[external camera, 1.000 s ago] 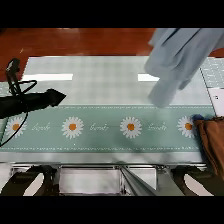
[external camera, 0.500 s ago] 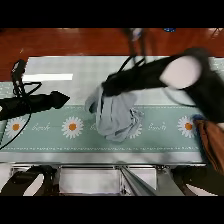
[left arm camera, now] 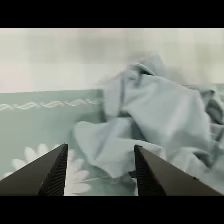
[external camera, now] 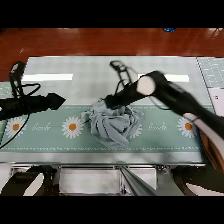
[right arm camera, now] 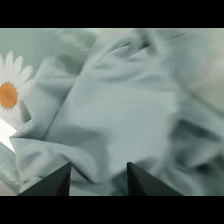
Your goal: Fold the shirts.
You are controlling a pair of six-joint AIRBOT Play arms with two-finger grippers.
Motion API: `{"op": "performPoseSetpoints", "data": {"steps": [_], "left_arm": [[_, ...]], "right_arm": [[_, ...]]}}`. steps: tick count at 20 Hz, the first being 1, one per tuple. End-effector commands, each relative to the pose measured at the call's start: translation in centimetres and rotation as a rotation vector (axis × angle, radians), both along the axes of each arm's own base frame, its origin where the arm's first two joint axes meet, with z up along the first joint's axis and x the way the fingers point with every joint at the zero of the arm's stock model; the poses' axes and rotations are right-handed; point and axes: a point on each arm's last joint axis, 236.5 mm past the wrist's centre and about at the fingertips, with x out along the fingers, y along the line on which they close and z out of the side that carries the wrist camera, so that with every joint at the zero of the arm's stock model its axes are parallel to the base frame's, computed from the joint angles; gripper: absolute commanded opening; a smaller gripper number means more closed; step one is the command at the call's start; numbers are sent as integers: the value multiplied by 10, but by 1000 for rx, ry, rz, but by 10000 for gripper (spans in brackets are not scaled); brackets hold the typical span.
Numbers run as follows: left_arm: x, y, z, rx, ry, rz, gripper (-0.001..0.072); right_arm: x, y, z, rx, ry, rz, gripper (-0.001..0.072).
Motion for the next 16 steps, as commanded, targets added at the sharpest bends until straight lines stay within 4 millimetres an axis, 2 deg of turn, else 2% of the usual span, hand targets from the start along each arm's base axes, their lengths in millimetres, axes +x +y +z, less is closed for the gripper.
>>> {"op": "performPoseSetpoints", "data": {"steps": [1, 2, 3, 4, 5, 6, 8, 10, 13, 16], "left_arm": [[7, 50, -9, 29, 26, 149, 508], [4, 57, -19, -5, 67, 185, 508], [-2, 54, -35, -65, 137, 202, 508], [-7, 45, -53, -123, 204, 207, 508], [-13, 31, -72, -195, 274, 203, 508], [-18, 14, -86, -255, 323, 168, 508], [-23, -21, -108, -368, 415, 79, 508], [-20, -42, -123, -438, 481, 37, 508], [-11, -55, -141, -518, 555, 49, 508], [-11, -67, -151, -548, 600, 26, 508]], "right_arm": [[27, -135, 54, -165, -134, -224, 410], [26, -178, 67, -199, -176, -339, 410], [19, -213, 69, -216, -190, -441, 409], [5, -241, 58, -220, -171, -526, 409], [-13, -259, 35, -212, -127, -593, 409], [-31, -268, 9, -195, -75, -643, 409], [-70, -266, -45, -139, 62, -701, 407], [-99, -253, -79, -88, 157, -715, 407], [-114, -244, -92, -50, 201, -718, 407], [-111, -246, -91, -54, 185, -717, 407]]}}
